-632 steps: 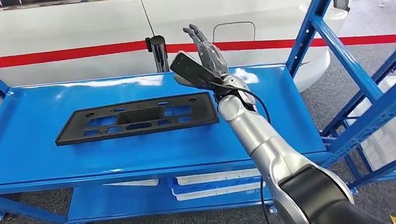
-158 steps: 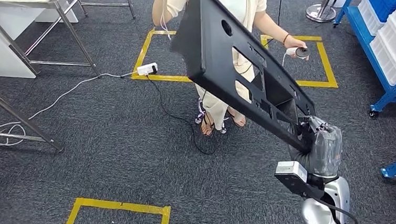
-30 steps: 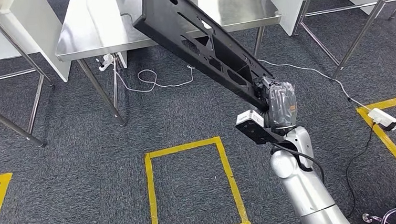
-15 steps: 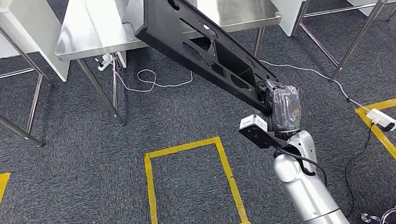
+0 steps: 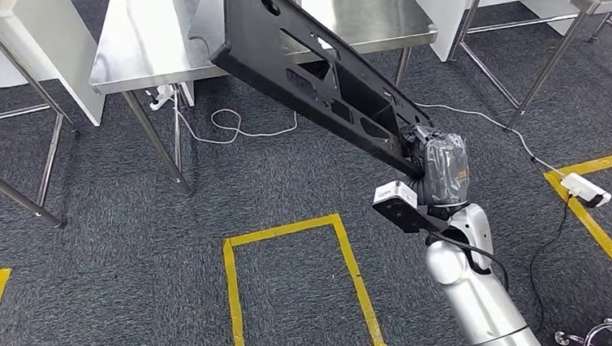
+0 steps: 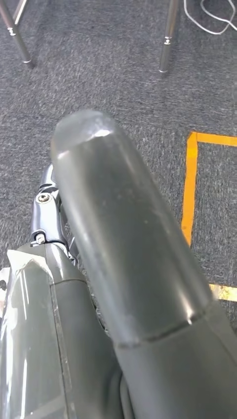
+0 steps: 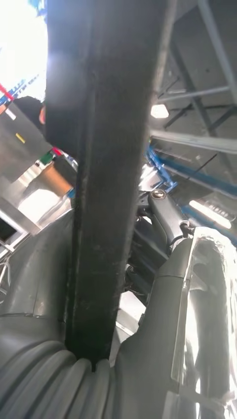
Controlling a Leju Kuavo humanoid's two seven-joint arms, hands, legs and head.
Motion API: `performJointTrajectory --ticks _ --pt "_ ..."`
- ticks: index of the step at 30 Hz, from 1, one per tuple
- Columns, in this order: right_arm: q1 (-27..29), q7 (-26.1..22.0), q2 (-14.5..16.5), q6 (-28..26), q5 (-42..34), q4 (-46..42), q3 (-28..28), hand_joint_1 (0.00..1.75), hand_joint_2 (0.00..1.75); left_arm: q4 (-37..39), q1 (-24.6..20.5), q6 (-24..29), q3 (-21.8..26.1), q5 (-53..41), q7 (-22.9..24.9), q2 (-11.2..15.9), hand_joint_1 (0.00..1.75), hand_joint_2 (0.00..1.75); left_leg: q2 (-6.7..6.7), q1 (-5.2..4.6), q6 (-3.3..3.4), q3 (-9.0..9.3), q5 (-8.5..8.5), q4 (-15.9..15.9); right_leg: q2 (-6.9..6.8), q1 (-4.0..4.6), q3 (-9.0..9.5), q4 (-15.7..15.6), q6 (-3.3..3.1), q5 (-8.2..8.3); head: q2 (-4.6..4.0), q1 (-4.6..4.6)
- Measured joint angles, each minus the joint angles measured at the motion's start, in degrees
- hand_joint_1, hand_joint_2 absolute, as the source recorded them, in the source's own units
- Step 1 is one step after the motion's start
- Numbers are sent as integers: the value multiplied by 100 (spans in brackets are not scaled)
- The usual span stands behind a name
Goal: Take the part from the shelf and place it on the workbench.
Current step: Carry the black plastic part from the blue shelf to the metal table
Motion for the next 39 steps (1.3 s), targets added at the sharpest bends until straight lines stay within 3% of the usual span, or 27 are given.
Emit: performJointTrajectory --ticks 2,3,5,6,8,10,12,14,16,17,18,20,22,25,27,29,31,33,34,36,37,39 --pt "26 1 -21 -5 -6 -1 -8 171 175 20 -3 -10 -1 -1 0 -1 0 0 0 4 -7 -2 -10 3 -1 -13 -281 514 26 -133 0 -2" --pt "34 2 -32 -6 -8 -1 -11 171 175 34 -4 -19 -1 -2 0 -1 0 0 -1 8 -16 -1 -16 7 -1 -25 -275 480 72 -79 0 -2" --pt "36 3 -50 -14 -10 -1 -17 171 175 73 -8 -36 -5 -18 0 1 0 0 -10 20 -62 4 -43 34 0 -69 48 -169 189 200 0 1" --pt "37 3 -56 -22 -13 0 -19 171 175 86 -13 -44 -9 -32 0 4 0 0 -17 10 -102 -5 -71 70 9 -83 245 -531 216 320 0 4" --pt "60 2 -63 -41 -21 -3 -23 171 175 108 -26 -51 -21 -61 0 14 0 0 -27 -9 -184 -26 -120 131 27 -88 471 -932 164 431 0 -11" --pt "99 1 -74 -52 -26 -8 -27 171 175 127 -29 -52 -32 -75 0 19 0 0 -33 4 -230 -33 -132 142 35 -71 479 -942 55 436 0 -30" --pt "120 0 -84 -57 -27 -16 -34 171 175 151 -31 -59 -40 -90 0 21 0 0 22 36 -273 -65 -197 238 33 -78 501 -949 -7 440 0 -40" --pt "127 -1 -86 -61 -27 -26 -42 171 175 174 -52 -68 -48 -103 0 20 0 0 129 55 -323 -290 -440 724 21 -75 536 -954 -72 425 0 -60" --pt "154 -1 -87 -66 -27 -29 -46 171 175 205 -71 -76 -52 -109 0 19 0 0 186 65 -352 -698 -712 1473 3 -42 564 -954 -129 398 0 -69" --pt "175 -1 -89 -67 -27 -29 -50 171 175 221 -72 -80 -53 -110 0 19 0 0 194 67 -349 -850 -739 1702 -3 -25 578 -954 -147 385 0 -70" --pt "194 -1 -90 -67 -27 -29 -54 171 175 238 -72 -84 -54 -111 0 19 0 0 197 67 -332 -903 -660 1727 -7 -8 595 -954 -163 372 0 -70" --pt "211 -2 -91 -67 -27 -35 -62 171 175 257 -81 -86 -55 -112 0 25 0 0 205 51 -247 -689 -262 1162 -8 18 637 -955 -182 342 0 -71" --pt "209 -4 -95 -70 -27 -46 -69 171 175 267 -106 -90 -59 -114 -1 40 0 0 240 6 -138 -378 -4 490 -8 47 662 -960 -171 311 0 -65" --pt "213 -5 -101 -81 -27 -60 -87 171 175 275 -135 -94 -66 -114 -1 55 0 0 255 -67 -75 -263 -13 234 -26 56 660 -979 -93 277 0 -67" --pt "219 -6 -119 -84 -27 -80 -107 171 175 283 -139 -94 -70 -119 -1 57 0 0 234 -49 -50 -189 12 134 -45 54 643 -936 -39 232 0 -62" --pt "221 -8 -145 -87 -27 -99 -121 171 175 299 -155 -98 -75 -126 -1 54 0 0 222 -18 -14 -97 37 34 -48 58 443 -542 -31 61 0 -44" --pt "253 -9 -167 -90 -29 -103 -125 171 175 325 -176 -101 -79 -141 -1 52 0 0 204 -25 20 -63 17 22 -43 36 29 192 -35 -186 0 -32" --pt "306 -8 -188 -92 -31 -104 -131 171 175 356 -182 -101 -81 -166 0 48 0 0 177 -22 17 -40 -11 26 -43 9 -246 576 32 -225 0 -28" --pt "323 -8 -196 -93 -29 -109 -133 171 175 370 -182 -102 -83 -176 0 46 0 0 162 -17 3 -25 -28 31 -43 -7 -225 456 94 -115 0 -27" --pt "334 -8 -202 -96 -28 -129 -136 171 175 397 -187 -104 -86 -190 0 42 0 0 138 -8 -53 10 -80 61 -44 -56 72 -268 217 243 0 -24" --pt "334 -8 -203 -98 -27 -144 -139 171 175 407 -193 -104 -87 -195 0 42 0 0 126 -14 -92 13 -120 98 -38 -65 231 -614 231 387 0 -23" --pt "343 -4 -203 -100 -26 -166 -147 171 175 423 -201 -104 -88 -201 0 46 0 0 114 -29 -161 4 -185 157 -28 -60 392 -944 158 498 0 -22"
